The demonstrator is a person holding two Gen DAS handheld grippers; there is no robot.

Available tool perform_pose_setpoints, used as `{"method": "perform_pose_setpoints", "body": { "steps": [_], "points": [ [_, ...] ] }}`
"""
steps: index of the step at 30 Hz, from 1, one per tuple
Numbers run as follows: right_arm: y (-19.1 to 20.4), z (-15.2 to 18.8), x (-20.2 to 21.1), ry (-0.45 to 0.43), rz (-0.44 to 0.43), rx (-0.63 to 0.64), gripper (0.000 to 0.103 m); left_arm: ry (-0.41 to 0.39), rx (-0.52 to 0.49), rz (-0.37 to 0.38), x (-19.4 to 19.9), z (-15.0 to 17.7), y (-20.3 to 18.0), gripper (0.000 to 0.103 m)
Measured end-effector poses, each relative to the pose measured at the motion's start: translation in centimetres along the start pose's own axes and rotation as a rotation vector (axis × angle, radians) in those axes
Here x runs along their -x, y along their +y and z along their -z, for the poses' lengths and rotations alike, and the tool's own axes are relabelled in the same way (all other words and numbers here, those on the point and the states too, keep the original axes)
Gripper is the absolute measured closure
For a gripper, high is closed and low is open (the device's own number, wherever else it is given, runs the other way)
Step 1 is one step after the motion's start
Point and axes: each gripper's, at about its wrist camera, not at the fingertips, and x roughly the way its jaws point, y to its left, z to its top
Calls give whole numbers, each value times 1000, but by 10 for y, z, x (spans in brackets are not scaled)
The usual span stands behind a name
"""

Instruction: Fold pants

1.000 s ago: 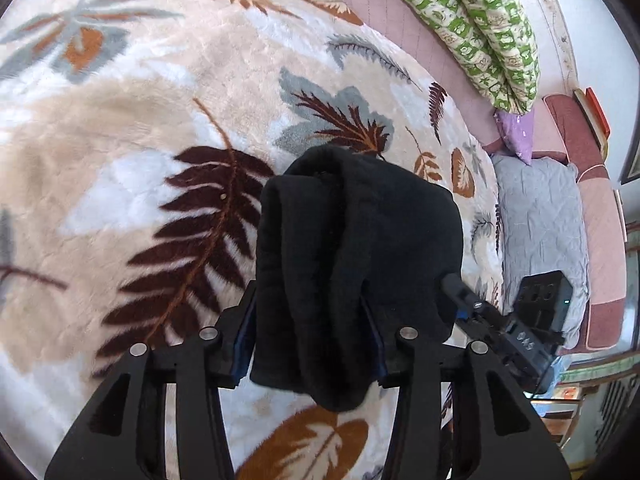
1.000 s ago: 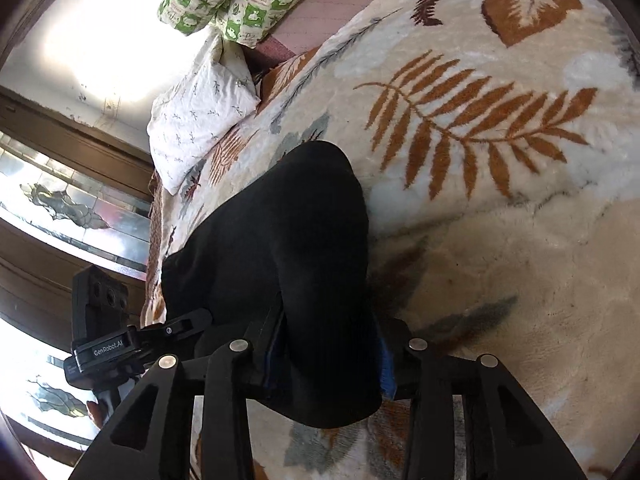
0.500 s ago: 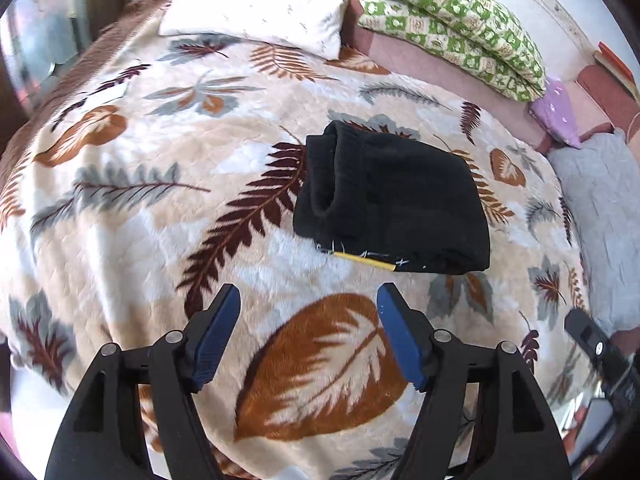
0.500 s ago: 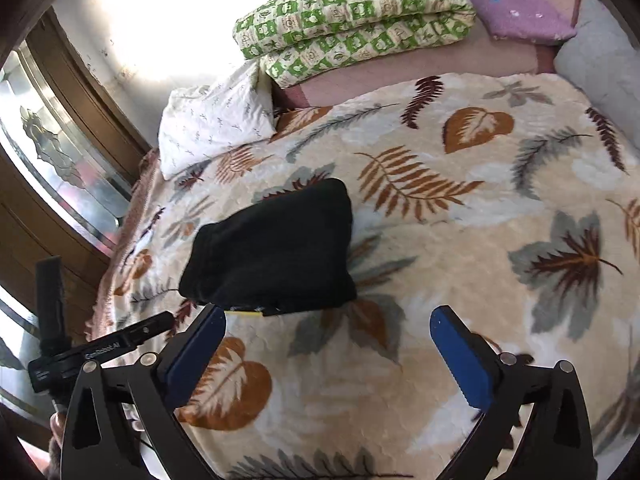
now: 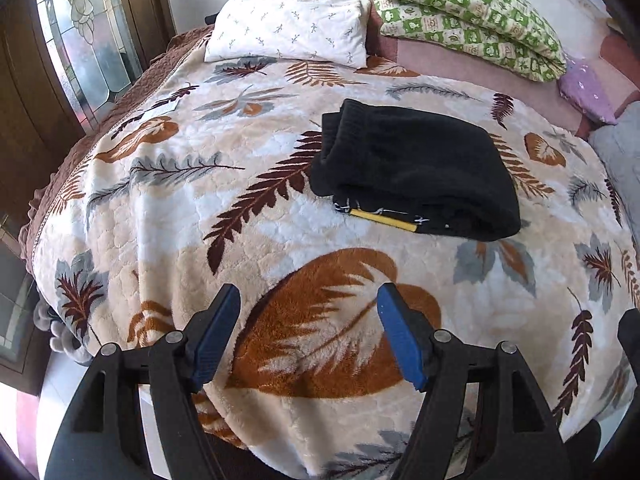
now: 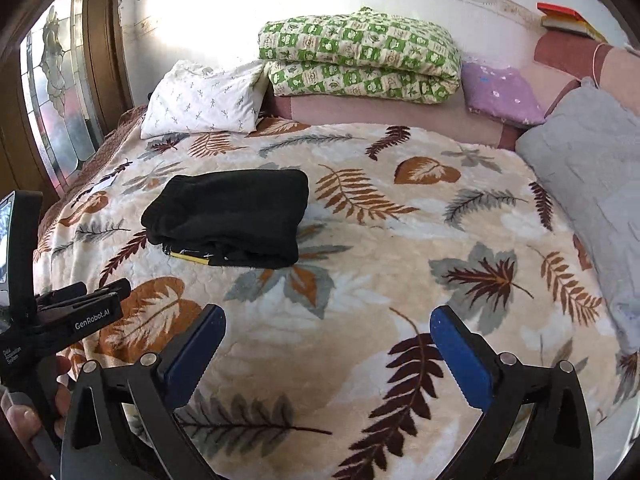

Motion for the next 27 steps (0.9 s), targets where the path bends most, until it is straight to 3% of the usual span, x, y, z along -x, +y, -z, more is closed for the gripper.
{"method": "perform_pose_setpoints", "body": {
  "steps": [6,27],
  "points": [
    [-7,8,2,7,-10,3,0,-43,-3,-6,12,2,-15,32],
    [-59,28,-4,37,43,-94,0,-35,-83,49,16,8,-67,32]
  ]
}}
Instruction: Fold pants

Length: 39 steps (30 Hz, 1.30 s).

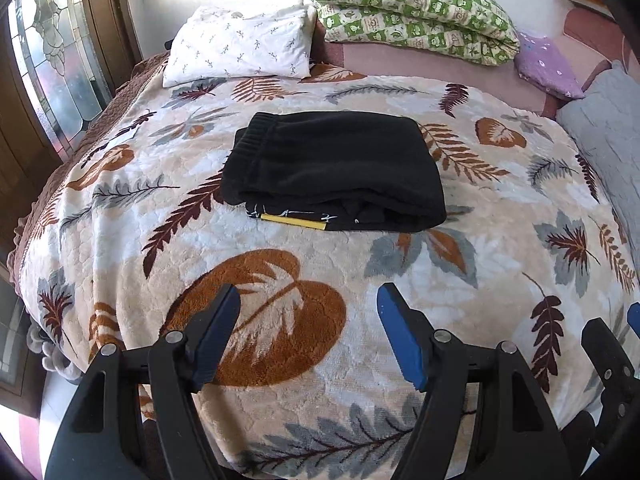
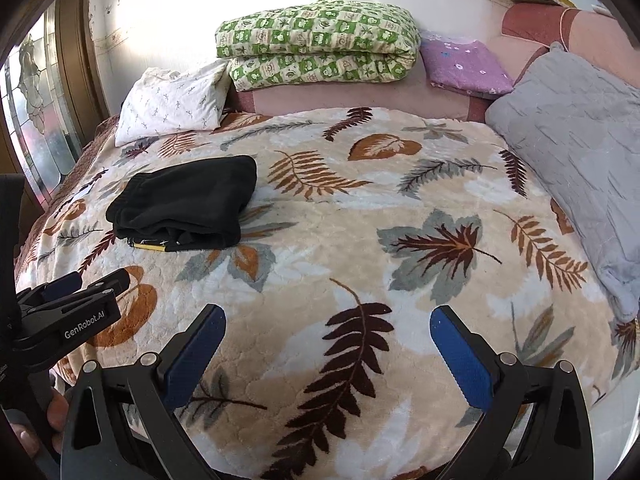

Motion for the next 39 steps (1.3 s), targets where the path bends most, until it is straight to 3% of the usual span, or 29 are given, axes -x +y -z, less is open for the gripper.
{"method": "perform_pose_setpoints", "body": {
  "steps": [28,36,39],
  "points": [
    [-16,3,-15,44,13,-42,0,25,-33,65,-5,-8,-15,32],
    [-15,4,-18,58,12,-42,0,41,-35,124,-5,-9,-12,32],
    [-15,4,-18,57,12,-43,0,27,-47,116,-3,-9,-14,26]
  ]
}}
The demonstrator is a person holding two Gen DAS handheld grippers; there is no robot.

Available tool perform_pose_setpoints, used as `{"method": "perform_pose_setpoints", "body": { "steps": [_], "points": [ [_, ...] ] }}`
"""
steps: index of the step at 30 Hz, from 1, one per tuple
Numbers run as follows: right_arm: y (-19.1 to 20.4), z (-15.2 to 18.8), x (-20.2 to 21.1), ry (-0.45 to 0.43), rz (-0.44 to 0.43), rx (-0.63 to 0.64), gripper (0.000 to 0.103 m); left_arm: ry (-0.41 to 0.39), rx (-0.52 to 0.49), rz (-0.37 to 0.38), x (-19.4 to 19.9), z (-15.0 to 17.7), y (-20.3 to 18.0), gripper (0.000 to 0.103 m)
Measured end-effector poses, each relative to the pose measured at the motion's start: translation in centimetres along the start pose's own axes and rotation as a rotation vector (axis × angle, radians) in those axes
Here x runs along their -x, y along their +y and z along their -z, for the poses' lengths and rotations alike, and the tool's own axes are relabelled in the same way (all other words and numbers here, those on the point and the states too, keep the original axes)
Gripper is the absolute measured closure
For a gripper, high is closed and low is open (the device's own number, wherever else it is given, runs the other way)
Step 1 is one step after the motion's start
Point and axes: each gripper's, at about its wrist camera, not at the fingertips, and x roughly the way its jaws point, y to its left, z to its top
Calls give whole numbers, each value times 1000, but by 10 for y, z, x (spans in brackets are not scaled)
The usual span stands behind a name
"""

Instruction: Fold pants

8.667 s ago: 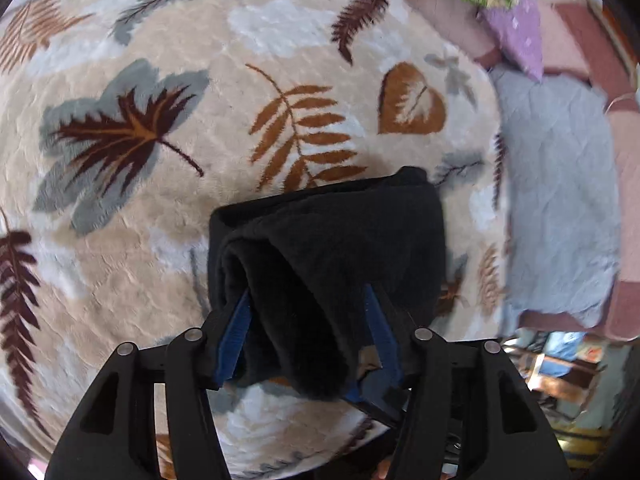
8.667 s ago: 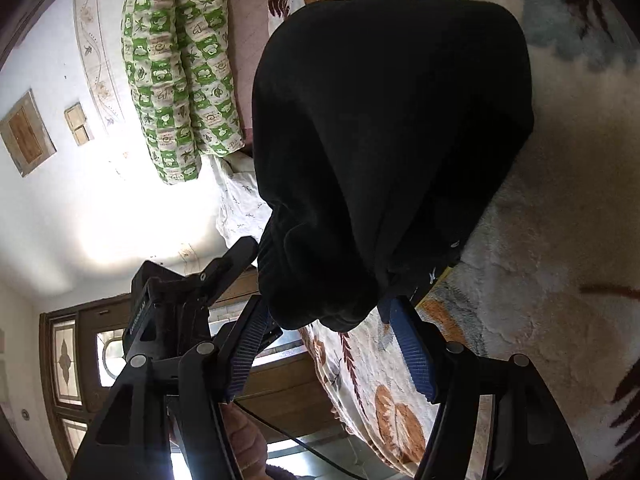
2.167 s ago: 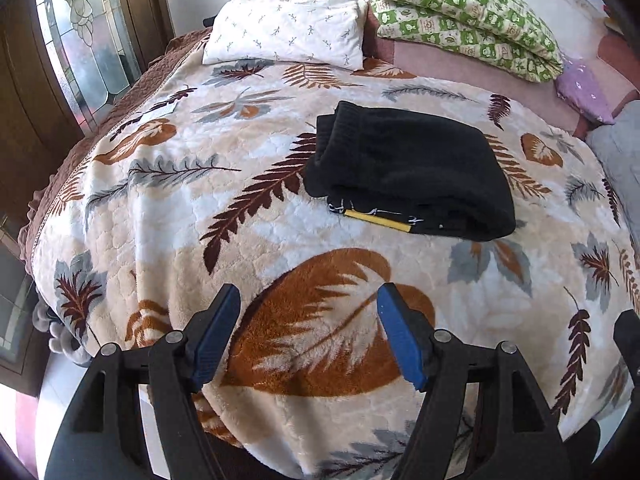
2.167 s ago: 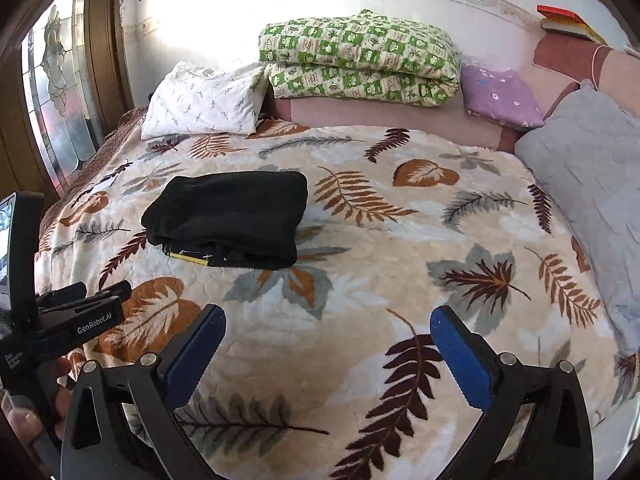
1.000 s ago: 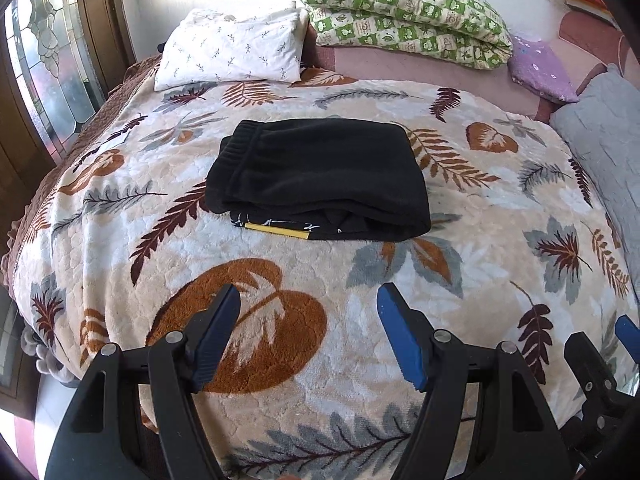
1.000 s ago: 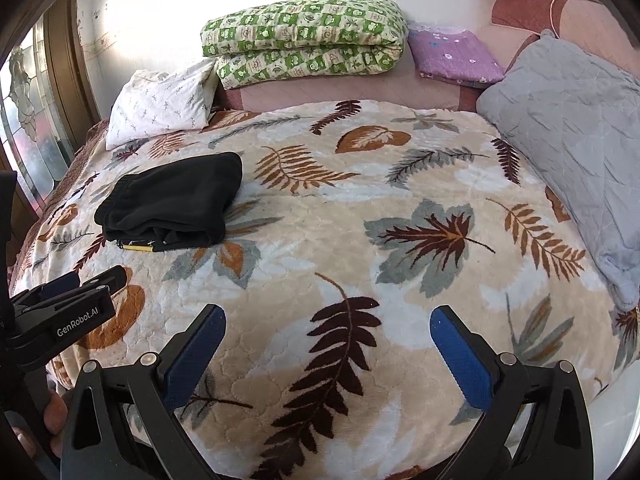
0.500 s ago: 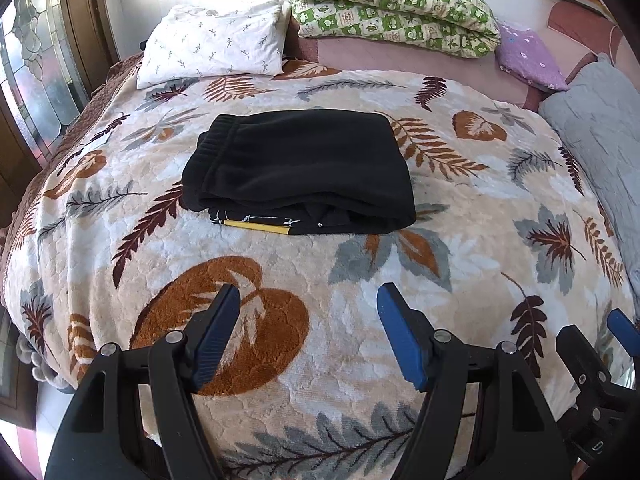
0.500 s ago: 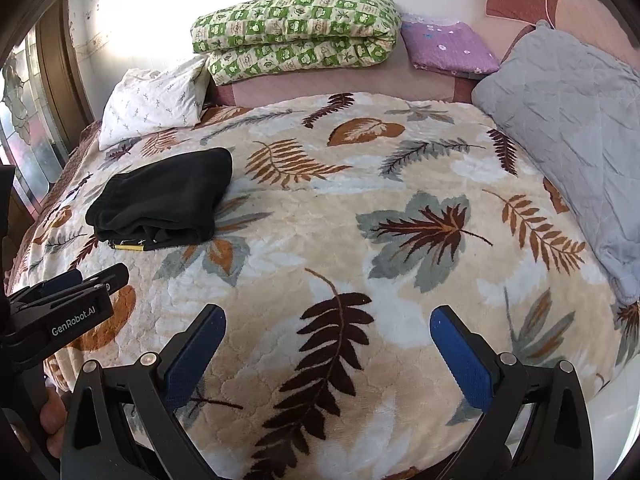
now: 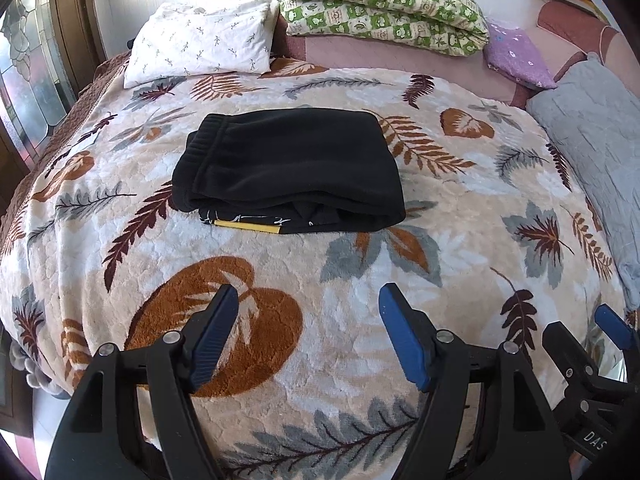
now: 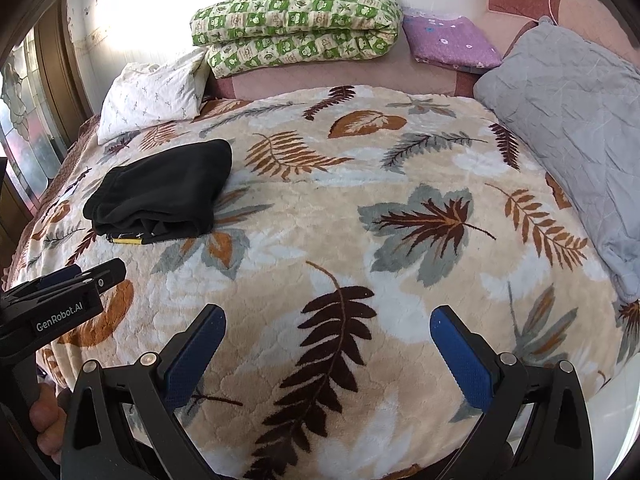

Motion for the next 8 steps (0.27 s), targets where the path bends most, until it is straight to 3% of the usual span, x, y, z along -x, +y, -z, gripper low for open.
{"method": "perform_pose_setpoints", "body": {
  "steps": [8],
  "points": [
    [-1,0,-1,6,-1,-2,0,-13,0,-27,0,-1,2,24]
  ]
}}
